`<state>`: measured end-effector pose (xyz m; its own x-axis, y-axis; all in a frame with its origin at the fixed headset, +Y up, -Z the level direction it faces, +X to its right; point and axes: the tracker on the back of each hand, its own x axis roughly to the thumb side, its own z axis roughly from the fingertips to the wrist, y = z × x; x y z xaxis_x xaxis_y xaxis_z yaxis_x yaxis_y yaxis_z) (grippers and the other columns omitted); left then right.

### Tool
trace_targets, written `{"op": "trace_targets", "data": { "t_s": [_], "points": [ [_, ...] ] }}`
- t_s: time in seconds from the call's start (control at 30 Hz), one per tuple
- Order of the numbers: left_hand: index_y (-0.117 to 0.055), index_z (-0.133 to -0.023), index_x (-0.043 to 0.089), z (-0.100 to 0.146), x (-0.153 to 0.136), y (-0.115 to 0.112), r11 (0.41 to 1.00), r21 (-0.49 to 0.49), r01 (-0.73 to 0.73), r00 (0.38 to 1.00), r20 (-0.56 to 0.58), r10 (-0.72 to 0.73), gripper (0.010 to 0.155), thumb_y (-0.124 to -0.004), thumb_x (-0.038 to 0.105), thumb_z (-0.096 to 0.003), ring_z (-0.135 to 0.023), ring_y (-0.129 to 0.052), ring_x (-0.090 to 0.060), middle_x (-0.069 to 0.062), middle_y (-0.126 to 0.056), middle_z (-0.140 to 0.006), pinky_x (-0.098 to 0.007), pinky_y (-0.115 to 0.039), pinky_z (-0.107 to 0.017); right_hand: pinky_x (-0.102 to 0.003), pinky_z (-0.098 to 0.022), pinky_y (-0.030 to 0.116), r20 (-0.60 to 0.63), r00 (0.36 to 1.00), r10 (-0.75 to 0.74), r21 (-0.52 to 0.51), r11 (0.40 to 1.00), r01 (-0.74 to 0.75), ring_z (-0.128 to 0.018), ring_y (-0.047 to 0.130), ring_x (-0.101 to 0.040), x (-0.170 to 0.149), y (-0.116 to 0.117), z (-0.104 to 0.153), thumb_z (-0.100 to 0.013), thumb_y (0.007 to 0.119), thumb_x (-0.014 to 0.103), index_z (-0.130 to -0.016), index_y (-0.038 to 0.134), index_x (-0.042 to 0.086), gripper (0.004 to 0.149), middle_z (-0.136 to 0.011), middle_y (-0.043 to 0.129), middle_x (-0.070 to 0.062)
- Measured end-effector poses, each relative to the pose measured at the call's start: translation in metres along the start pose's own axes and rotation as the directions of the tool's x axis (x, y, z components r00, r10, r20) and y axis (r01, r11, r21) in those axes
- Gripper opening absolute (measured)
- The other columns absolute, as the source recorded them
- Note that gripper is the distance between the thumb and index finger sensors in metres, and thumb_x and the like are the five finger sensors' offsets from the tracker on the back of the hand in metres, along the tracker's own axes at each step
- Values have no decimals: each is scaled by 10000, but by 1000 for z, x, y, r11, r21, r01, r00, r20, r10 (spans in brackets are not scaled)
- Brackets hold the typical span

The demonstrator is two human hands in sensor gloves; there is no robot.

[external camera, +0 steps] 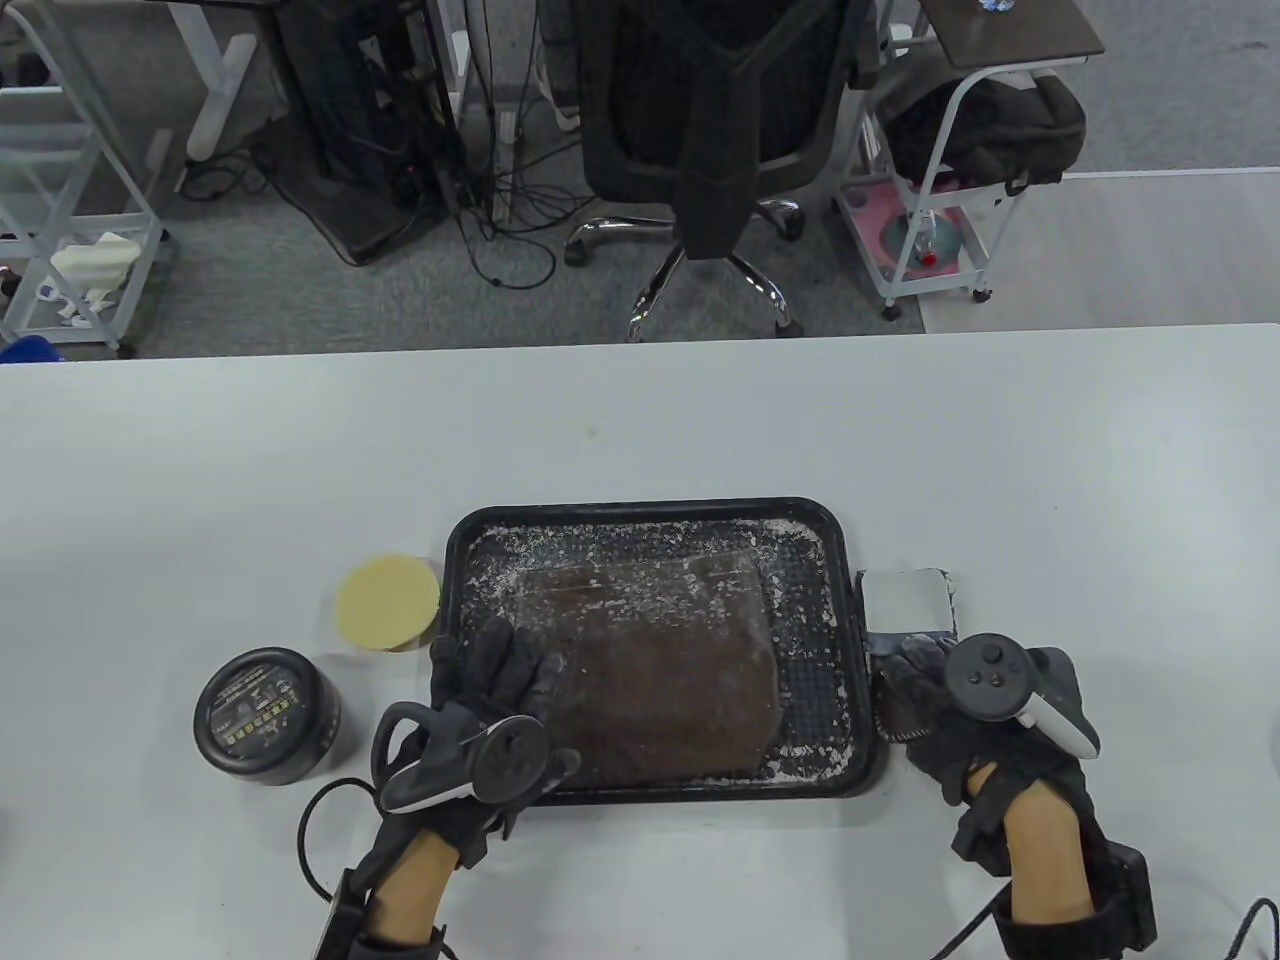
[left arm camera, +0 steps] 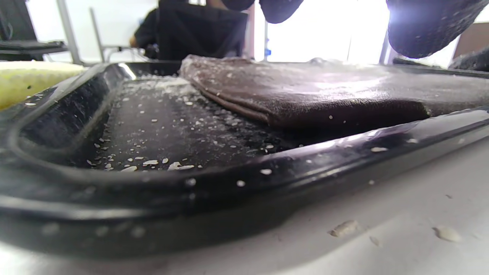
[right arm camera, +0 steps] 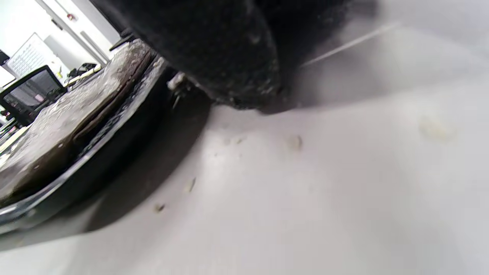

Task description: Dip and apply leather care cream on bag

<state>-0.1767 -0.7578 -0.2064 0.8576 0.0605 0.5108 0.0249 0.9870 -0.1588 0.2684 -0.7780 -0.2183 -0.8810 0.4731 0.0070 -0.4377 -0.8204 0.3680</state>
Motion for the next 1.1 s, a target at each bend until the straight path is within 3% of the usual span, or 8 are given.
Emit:
{"op": "trace_targets", "data": {
  "t_s": [0.17, 0.33, 0.73, 1.1],
  "points": [
    [-427, -1152, 183, 0, -1, 0, 1000, -2, 0, 1000, -4, 0, 889, -704, 701, -484, -1109, -223, -495, -151, -266, -1205, -758, -192, -685, -619, -732, 389, -11, 1000, -4, -146, 989, 2, -1040, 465, -452, -1, -5, 0, -479, 857, 26, -993, 731, 164, 547, -1107, 569, -170],
    [-474, -1146, 180, 0, -2, -1, 1000, 3, -1, 1000, -8, 1, 871, -712, 693, -484, -1113, -241, -488, -134, -309, -1209, -756, -193, -686, -625, -711, 506, 0, 1000, 10, -248, 969, -10, -999, 619, -470, 2, -8, 2, -483, 822, 16, -937, 836, 164, 478, -1046, 727, -191],
    [-564, -1124, 192, 3, -8, 1, 1000, -7, 20, 999, -37, -21, 827, -746, 673, -476, -1124, -293, -473, -117, -406, -1207, -754, -191, -689, -650, -644, 632, 101, 990, 97, -456, 889, -41, -931, 750, -543, 28, -16, 13, -487, 815, 36, -944, 832, 188, 482, -1028, 765, -205],
    [-685, -1074, 196, -2, -9, -5, 998, -62, 34, 998, -42, -36, 768, -760, 666, -471, -1125, -425, -445, -113, -563, -1174, -752, -220, -694, -646, -613, 683, 230, 949, 214, -532, 844, -61, -903, 782, -555, 75, -17, 12, -488, 815, 49, -955, 818, 196, 489, -1020, 769, -212]
  ]
}}
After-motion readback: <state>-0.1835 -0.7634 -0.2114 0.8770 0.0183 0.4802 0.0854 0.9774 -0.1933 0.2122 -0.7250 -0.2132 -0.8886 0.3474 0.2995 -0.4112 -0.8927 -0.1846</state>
